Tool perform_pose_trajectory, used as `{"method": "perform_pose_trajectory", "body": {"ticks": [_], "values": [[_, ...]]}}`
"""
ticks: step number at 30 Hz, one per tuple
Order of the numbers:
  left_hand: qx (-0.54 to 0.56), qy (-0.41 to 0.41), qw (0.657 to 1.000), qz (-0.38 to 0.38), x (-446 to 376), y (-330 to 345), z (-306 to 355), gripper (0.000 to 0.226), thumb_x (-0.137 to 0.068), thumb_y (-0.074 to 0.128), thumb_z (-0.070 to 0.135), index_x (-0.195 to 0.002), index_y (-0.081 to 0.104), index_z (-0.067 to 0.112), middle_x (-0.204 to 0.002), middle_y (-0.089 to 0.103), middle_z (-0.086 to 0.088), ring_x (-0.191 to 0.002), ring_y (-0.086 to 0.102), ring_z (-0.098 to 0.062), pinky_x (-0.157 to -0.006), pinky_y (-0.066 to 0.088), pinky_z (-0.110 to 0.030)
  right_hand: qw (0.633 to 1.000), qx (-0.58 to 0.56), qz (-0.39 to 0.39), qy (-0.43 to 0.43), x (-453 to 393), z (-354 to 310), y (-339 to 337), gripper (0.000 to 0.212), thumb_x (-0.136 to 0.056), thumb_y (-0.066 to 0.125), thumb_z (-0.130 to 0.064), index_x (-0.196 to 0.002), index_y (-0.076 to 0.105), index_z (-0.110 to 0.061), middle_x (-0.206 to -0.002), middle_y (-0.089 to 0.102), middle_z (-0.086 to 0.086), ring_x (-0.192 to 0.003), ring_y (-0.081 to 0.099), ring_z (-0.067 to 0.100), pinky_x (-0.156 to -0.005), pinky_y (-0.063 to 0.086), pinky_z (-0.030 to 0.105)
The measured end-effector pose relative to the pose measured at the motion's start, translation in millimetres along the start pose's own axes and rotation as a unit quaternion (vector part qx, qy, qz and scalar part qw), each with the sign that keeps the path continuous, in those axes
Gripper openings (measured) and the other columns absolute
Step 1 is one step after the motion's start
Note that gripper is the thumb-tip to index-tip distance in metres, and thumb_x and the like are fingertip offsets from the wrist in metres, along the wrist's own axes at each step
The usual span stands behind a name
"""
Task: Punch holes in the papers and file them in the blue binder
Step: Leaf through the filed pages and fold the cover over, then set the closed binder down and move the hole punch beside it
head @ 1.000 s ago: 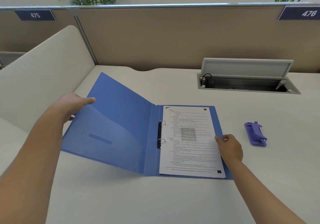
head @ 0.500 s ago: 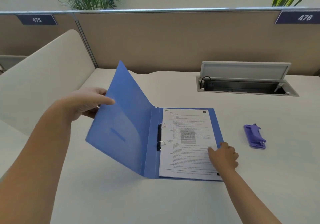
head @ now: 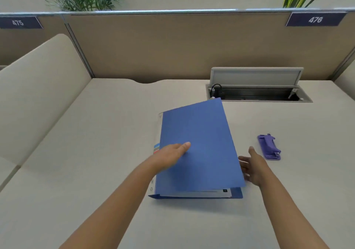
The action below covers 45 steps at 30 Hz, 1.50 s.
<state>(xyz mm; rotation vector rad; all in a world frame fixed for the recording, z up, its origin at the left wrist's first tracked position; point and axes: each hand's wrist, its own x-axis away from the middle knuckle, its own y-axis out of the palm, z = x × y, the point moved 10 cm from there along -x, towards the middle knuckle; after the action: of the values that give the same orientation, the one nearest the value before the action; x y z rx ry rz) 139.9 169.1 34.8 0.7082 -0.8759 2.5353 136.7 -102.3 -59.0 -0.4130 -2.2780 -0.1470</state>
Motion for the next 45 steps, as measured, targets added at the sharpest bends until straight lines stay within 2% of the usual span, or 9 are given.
{"method": "perform_pose_trajectory", "body": {"ticks": [7,11,14,16,19,25,31,37,45], "values": [[-0.196,0.043,0.979,0.016,-24,33,-21,0.044,-0.095,0.035,0.048,-0.130,0.046,0.024,-0.137,0.045,-0.001,-0.139,0.029,-0.022,-0.115,0.018,-0.046,0.998,0.049,-0.015,-0.030,5,-2,6,0.054,-0.098,0.035,-0.045,-0.128,0.049,-0.003,-0.112,0.058,0.011,-0.104,0.053,0.023,-0.087,0.038,0.037],[-0.221,0.061,0.973,0.008,-30,40,-32,0.047,-0.095,0.042,0.040,-0.138,0.039,0.024,-0.154,0.029,0.005,-0.149,0.001,-0.014,-0.118,0.001,-0.045,0.967,0.222,0.043,-0.116,9,-11,15,0.033,-0.097,0.040,-0.033,-0.100,0.057,-0.005,-0.119,0.060,0.020,-0.105,0.056,0.035,-0.087,0.046,0.042],[-0.126,0.093,0.986,0.063,-27,28,-31,0.037,-0.094,0.049,0.030,-0.129,0.051,0.021,-0.146,0.042,0.004,-0.146,0.019,-0.013,-0.116,0.015,-0.034,0.910,0.365,0.085,-0.175,20,-15,28,0.039,-0.096,0.044,-0.031,-0.118,0.057,-0.002,-0.122,0.060,0.017,-0.105,0.055,0.032,-0.086,0.043,0.035],[0.006,0.104,0.975,0.196,-17,-3,-35,0.027,-0.091,0.054,0.018,-0.118,0.060,0.017,-0.130,0.057,0.002,-0.130,0.046,-0.016,-0.097,0.035,-0.021,0.886,0.415,0.099,-0.184,23,-12,35,0.042,-0.094,0.048,-0.031,-0.123,0.054,-0.001,-0.124,0.059,0.015,-0.113,0.055,0.032,-0.088,0.044,0.034],[0.079,0.034,0.939,0.333,-4,-38,-65,0.039,-0.088,0.056,0.017,-0.126,0.051,0.013,-0.128,0.055,-0.004,-0.113,0.056,-0.018,-0.088,0.045,-0.028,0.863,0.458,0.108,-0.185,24,-9,44,0.043,-0.091,0.053,-0.034,-0.121,0.054,-0.003,-0.124,0.057,0.012,-0.114,0.053,0.031,-0.086,0.046,0.034],[0.142,-0.147,0.957,0.205,-19,-12,-110,0.040,-0.087,0.057,0.034,-0.113,0.055,0.003,-0.113,0.064,-0.014,-0.097,0.064,-0.032,-0.081,0.050,-0.038,0.809,0.548,0.126,-0.171,24,-8,57,0.043,-0.092,0.052,-0.036,-0.121,0.050,-0.006,-0.127,0.045,0.010,-0.118,0.043,0.028,-0.087,0.044,0.034],[0.404,-0.123,0.904,0.065,-28,6,-104,0.021,-0.081,0.070,0.018,-0.097,0.060,0.011,-0.094,0.071,-0.011,-0.082,0.069,-0.031,-0.072,0.057,-0.040,0.833,0.517,0.114,-0.163,16,-16,58,0.053,-0.092,0.052,-0.037,-0.134,0.043,-0.007,-0.135,0.040,0.012,-0.122,0.043,0.032,-0.093,0.042,0.035],[0.472,-0.093,0.870,0.105,-36,-15,-114,0.026,-0.081,0.067,0.009,-0.105,0.057,0.010,-0.094,0.069,-0.013,-0.076,0.068,-0.031,-0.057,0.058,-0.034,0.899,0.397,0.075,-0.171,0,-26,55,0.064,-0.087,0.060,-0.035,-0.140,0.039,-0.007,-0.140,0.044,0.013,-0.125,0.047,0.034,-0.100,0.043,0.042],[0.452,-0.074,0.877,0.146,-83,-93,-88,0.025,-0.081,0.069,0.013,-0.103,0.059,0.007,-0.087,0.069,-0.010,-0.056,0.070,-0.021,-0.046,0.055,-0.027,0.957,0.253,-0.052,-0.129,-32,-53,109,0.019,-0.094,0.048,-0.014,-0.108,0.053,-0.001,-0.094,0.054,0.008,-0.060,0.051,0.014,-0.053,0.041,0.021]]}}
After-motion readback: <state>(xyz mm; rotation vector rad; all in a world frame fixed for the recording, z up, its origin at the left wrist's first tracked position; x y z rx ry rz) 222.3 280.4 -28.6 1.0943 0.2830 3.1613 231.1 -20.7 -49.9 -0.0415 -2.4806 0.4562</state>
